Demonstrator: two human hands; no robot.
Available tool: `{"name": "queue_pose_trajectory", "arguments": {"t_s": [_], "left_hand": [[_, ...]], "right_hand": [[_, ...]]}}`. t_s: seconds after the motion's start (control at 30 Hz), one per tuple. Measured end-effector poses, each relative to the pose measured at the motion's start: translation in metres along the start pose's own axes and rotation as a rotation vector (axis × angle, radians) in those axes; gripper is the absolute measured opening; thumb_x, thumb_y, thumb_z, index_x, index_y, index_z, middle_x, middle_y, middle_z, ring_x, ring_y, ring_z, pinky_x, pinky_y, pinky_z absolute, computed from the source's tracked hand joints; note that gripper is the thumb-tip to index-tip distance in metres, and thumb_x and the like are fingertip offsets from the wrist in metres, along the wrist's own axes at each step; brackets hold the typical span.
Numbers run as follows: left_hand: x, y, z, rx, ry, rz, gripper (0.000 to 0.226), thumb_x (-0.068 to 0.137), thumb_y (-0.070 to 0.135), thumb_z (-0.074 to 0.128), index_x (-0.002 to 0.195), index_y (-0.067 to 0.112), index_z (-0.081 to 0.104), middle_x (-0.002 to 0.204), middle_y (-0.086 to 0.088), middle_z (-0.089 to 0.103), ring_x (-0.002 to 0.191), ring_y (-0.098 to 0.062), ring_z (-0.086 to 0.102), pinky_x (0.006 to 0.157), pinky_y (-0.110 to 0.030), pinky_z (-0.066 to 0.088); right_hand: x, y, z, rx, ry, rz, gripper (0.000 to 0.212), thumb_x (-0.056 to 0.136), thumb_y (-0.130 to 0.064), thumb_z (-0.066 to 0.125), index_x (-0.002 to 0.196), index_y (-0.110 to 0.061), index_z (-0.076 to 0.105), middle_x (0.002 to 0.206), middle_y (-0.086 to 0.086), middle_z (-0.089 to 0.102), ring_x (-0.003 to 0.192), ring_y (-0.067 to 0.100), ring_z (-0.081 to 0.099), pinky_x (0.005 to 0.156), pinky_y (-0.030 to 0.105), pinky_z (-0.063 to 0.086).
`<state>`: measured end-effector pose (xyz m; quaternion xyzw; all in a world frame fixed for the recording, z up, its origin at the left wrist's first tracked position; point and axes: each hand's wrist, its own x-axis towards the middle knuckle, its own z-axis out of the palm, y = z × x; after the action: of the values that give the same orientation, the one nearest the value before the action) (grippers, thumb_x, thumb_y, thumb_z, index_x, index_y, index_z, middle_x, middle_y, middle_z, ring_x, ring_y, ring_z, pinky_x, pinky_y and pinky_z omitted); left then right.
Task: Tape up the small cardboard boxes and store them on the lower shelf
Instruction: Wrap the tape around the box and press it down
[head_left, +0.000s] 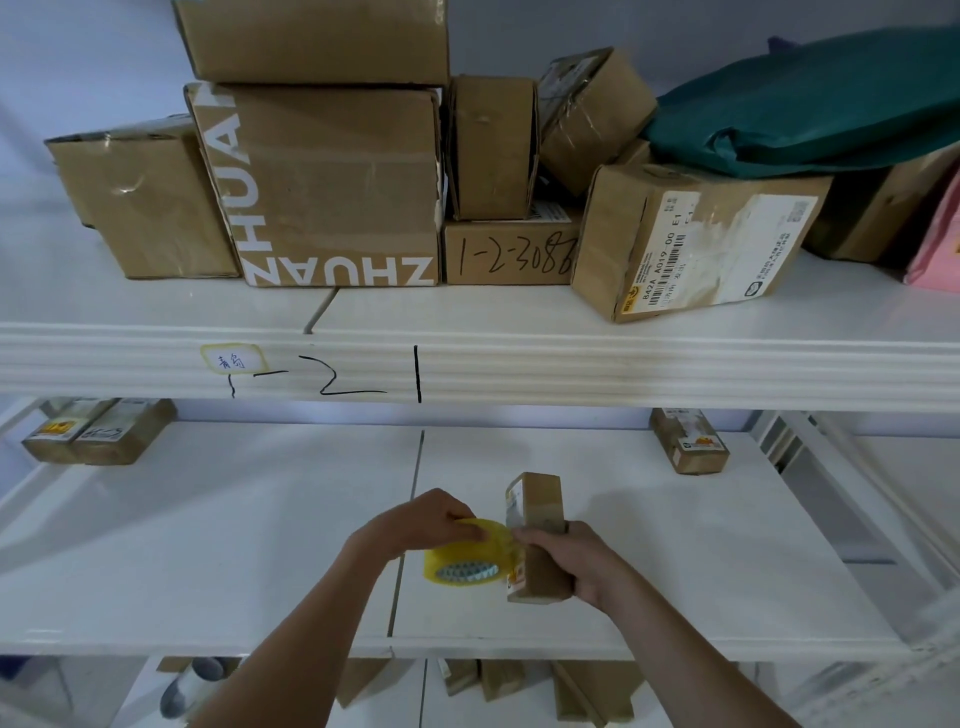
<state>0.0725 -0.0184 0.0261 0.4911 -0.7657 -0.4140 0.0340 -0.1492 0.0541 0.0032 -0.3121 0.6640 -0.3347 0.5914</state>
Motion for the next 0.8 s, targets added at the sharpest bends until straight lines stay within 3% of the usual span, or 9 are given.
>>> {"name": "queue_pose_trajectory", "arguments": {"t_s": [0.2,0.3,0.43,0.6,0.8], "left_hand": [[0.002,-0.006,-0.002,-0.014,0.0,-0.008,0.028,0.086,0.049,0.076,0.086,0.021,0.074,0.083,0.004,0.068,0.08,-0.011,0.063,0.073,-0.024,0.05],[0.004,-0.01,-0.003,0.118,0.093,-0.041,0.043,0.08,0.058,0.077,0.089,0.016,0.077,0.086,-0.001,0.072,0.076,-0.013,0.065,0.067,-0.022,0.05],[0.006,-0.014,0.0,0.184,0.164,-0.067,0.055,0.075,0.066,0.076,0.093,0.014,0.078,0.088,-0.002,0.073,0.074,-0.01,0.065,0.067,-0.023,0.053],[0.01,-0.013,0.002,0.185,0.178,-0.071,0.059,0.072,0.068,0.077,0.093,0.013,0.078,0.089,-0.003,0.073,0.082,-0.014,0.069,0.078,-0.03,0.059],[0.011,-0.015,0.002,0.256,0.19,-0.112,0.065,0.069,0.077,0.072,0.083,0.013,0.074,0.084,-0.002,0.069,0.077,-0.014,0.066,0.071,-0.027,0.055]], "right_hand": [[0.001,-0.001,-0.007,-0.037,-0.014,-0.006,0.062,0.057,-0.037,0.095,0.108,-0.014,0.07,0.094,0.006,0.079,0.09,0.027,0.076,0.077,0.042,0.063],[-0.001,-0.005,-0.009,-0.049,-0.035,-0.012,0.072,0.048,-0.041,0.097,0.109,-0.015,0.069,0.094,0.006,0.079,0.089,0.026,0.076,0.075,0.042,0.064],[-0.005,-0.01,-0.011,-0.059,-0.02,-0.036,0.064,0.054,-0.036,0.096,0.107,-0.017,0.067,0.091,0.005,0.079,0.085,0.024,0.076,0.064,0.036,0.062],[-0.006,-0.009,-0.01,-0.042,-0.025,-0.035,0.063,0.061,-0.035,0.092,0.114,-0.014,0.066,0.102,0.01,0.077,0.093,0.028,0.075,0.072,0.039,0.063],[-0.009,-0.006,-0.013,0.011,-0.03,-0.052,0.054,0.067,-0.03,0.091,0.112,-0.013,0.068,0.095,0.008,0.079,0.086,0.026,0.077,0.067,0.036,0.062]]}}
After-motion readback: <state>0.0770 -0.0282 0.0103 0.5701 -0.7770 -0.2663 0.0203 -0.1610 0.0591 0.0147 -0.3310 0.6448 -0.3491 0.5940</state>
